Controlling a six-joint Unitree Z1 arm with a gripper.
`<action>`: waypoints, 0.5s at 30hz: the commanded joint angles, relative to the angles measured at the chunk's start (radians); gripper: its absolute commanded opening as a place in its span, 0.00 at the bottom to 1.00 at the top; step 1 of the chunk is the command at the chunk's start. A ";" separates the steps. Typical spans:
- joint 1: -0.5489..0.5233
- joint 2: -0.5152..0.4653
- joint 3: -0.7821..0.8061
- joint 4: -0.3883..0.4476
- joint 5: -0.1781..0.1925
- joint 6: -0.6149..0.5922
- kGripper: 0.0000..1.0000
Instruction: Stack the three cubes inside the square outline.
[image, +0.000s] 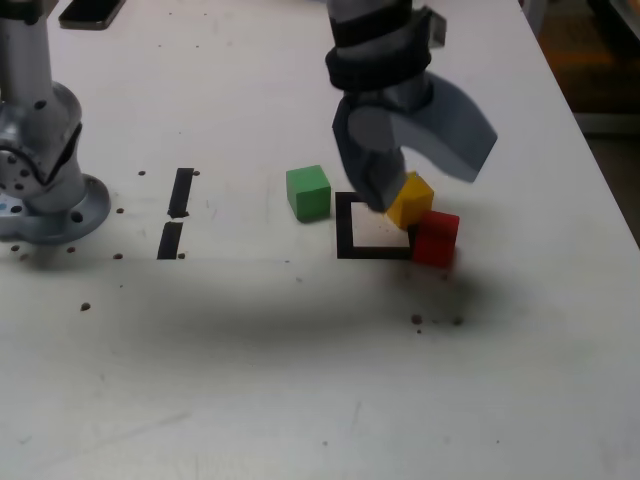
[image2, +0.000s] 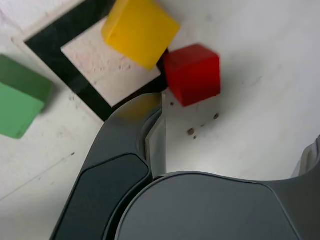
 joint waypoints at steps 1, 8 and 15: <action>-0.008 0.004 0.019 -0.011 -0.005 -0.011 0.99; -0.024 0.037 0.044 -0.043 -0.010 -0.021 0.98; -0.041 0.101 0.019 -0.072 -0.014 -0.021 0.97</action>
